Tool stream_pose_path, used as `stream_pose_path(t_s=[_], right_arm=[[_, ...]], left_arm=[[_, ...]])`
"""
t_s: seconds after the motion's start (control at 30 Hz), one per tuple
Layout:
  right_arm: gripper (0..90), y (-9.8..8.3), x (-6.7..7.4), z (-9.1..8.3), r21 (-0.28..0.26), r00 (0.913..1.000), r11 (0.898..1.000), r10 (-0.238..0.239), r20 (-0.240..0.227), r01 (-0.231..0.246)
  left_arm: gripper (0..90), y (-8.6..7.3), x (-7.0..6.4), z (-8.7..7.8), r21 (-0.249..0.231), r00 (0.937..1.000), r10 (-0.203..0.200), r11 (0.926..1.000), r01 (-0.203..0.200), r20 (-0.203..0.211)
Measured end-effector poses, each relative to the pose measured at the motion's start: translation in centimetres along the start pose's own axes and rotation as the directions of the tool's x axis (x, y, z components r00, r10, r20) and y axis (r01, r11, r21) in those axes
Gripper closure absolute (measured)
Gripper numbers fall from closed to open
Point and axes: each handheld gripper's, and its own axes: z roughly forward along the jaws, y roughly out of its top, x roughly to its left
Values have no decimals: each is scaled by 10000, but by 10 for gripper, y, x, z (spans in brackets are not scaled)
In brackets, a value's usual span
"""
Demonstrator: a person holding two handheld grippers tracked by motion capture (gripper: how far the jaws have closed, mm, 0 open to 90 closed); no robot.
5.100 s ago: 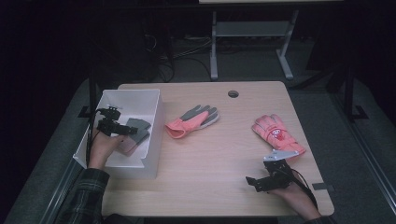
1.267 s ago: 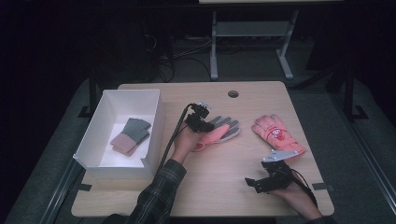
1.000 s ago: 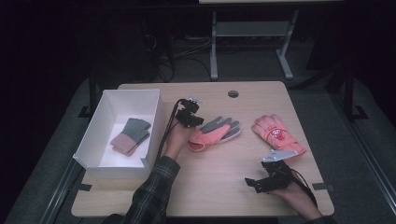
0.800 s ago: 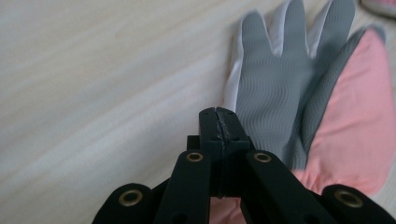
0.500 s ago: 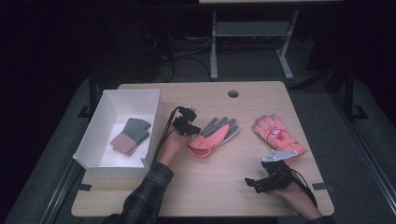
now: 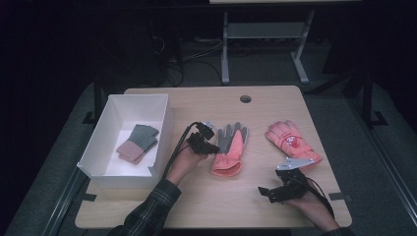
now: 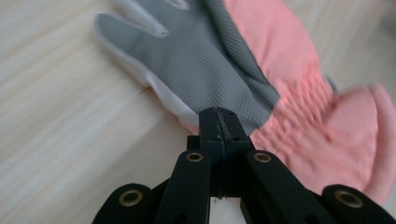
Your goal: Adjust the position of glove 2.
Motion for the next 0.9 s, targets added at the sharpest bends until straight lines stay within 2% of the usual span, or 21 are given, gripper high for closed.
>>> stream_pose_path(t_s=[0.07, 0.1, 0.13, 0.17, 0.23, 0.33, 0.37, 0.47, 0.6, 0.67, 0.73, 0.77, 0.83, 0.87, 0.9], right_arm=[[44, 0, 0, 0, -16, 10000, 10000, 73, -14, -73], [44, 0, 0, 0, -20, 10000, 10000, 80, -16, -80], [44, 0, 0, 0, -20, 10000, 10000, 80, -16, -80], [44, 0, 0, 0, -21, 10000, 10000, 85, -23, -85], [44, 0, 0, -1, -45, 10000, 10000, 79, -30, -79], [44, 0, -1, -1, -63, 10000, 10000, 57, -14, -57], [44, 0, -1, -1, -59, 10000, 9999, 93, -9, -93], [44, 0, -1, -1, -47, 10000, 10000, 84, -2, -84], [44, 0, -1, -1, -56, 10000, 10000, 48, -8, -48], [44, 0, -2, -1, -54, 10000, 10000, 58, -7, -58], [44, 0, -2, -1, -58, 10000, 9999, 96, -2, -96], [44, 0, -2, -1, -58, 10000, 9999, 96, -2, -96], [44, 0, -3, -2, -59, 10000, 10000, 78, 10, -78], [44, 0, -4, -2, -66, 10000, 10000, 63, 17, -63], [44, 0, -4, -2, -56, 10000, 10000, 66, 17, -66]], left_arm=[[897, 0, -7, 3, 11, 9997, 157, 9999, -157, 187], [897, 2, -13, 5, 59, 9989, 235, 9997, -238, 407], [897, 2, -13, 5, 59, 9989, 235, 9997, -238, 407], [897, 3, -17, 6, 149, 9975, 472, 9987, -480, 518], [897, 5, -27, 12, 72, 9946, 643, 9979, -651, 814], [896, 7, -31, 12, 14, 9924, 863, 9962, -867, 881], [897, 11, -29, 8, 16, 9916, 1038, 9946, -1042, 771], [896, 18, -21, 2, -135, 9928, 1048, 9945, -1041, 588], [897, 32, -7, 0, -510, 9961, 824, 9954, -808, 313], [897, 38, -1, 4, -690, 9975, 636, 9957, -613, 316], [897, 43, 3, 8, -569, 9972, 673, 9962, -655, 317], [897, 45, 3, 12, -798, 9982, 470, 9958, -439, 381], [897, 47, 6, 18, -601, 9967, 657, 9962, -628, 482], [897, 46, 5, 21, -604, 9965, 625, 9964, -591, 548], [897, 45, 4, 26, -336, 9958, 730, 9969, -712, 556]])
